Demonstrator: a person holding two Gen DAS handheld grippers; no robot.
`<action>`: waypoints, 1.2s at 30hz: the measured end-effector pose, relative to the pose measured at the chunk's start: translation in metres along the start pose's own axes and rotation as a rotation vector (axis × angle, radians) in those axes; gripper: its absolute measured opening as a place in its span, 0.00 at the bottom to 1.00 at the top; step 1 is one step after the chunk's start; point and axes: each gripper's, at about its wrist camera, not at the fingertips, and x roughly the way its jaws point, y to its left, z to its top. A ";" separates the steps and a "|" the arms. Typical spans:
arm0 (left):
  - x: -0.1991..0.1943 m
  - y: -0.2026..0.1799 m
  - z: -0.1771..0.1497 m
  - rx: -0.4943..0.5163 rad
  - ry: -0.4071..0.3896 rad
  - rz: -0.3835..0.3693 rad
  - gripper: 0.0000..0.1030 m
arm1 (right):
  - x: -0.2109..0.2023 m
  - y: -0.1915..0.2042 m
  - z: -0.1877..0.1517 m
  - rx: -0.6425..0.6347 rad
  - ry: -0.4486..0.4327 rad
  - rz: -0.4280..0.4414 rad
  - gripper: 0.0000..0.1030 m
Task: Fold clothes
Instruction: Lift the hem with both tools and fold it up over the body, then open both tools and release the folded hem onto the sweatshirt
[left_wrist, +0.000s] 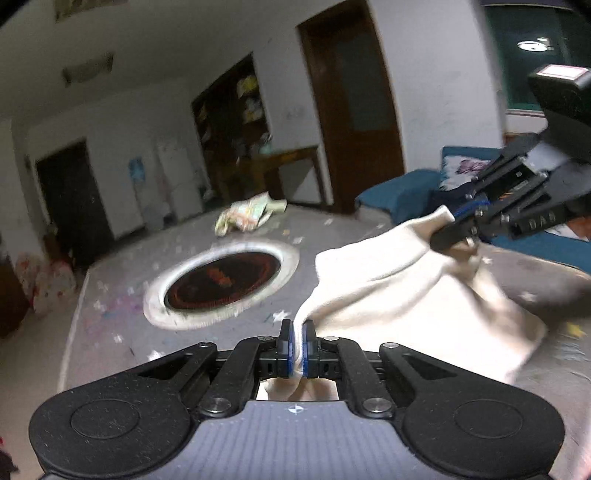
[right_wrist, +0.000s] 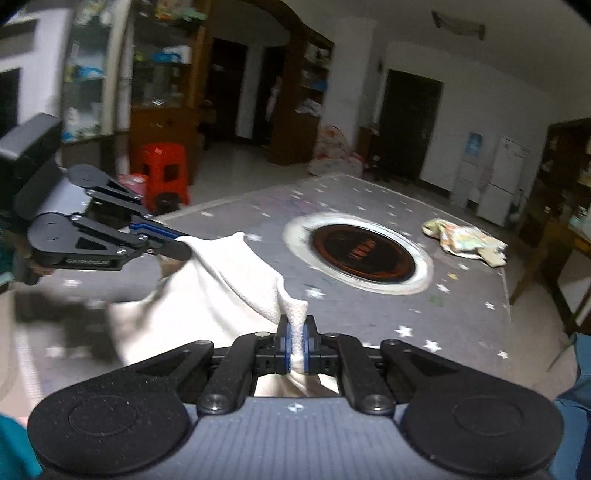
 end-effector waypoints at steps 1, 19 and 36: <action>0.014 0.001 -0.002 0.003 0.015 0.027 0.05 | 0.013 -0.005 -0.001 0.010 0.015 -0.010 0.05; 0.033 0.002 -0.013 -0.139 0.068 0.089 0.22 | 0.051 -0.020 -0.043 0.162 0.049 -0.090 0.18; 0.069 -0.006 -0.031 -0.227 0.182 0.043 0.26 | 0.034 -0.050 -0.084 0.280 0.116 -0.146 0.18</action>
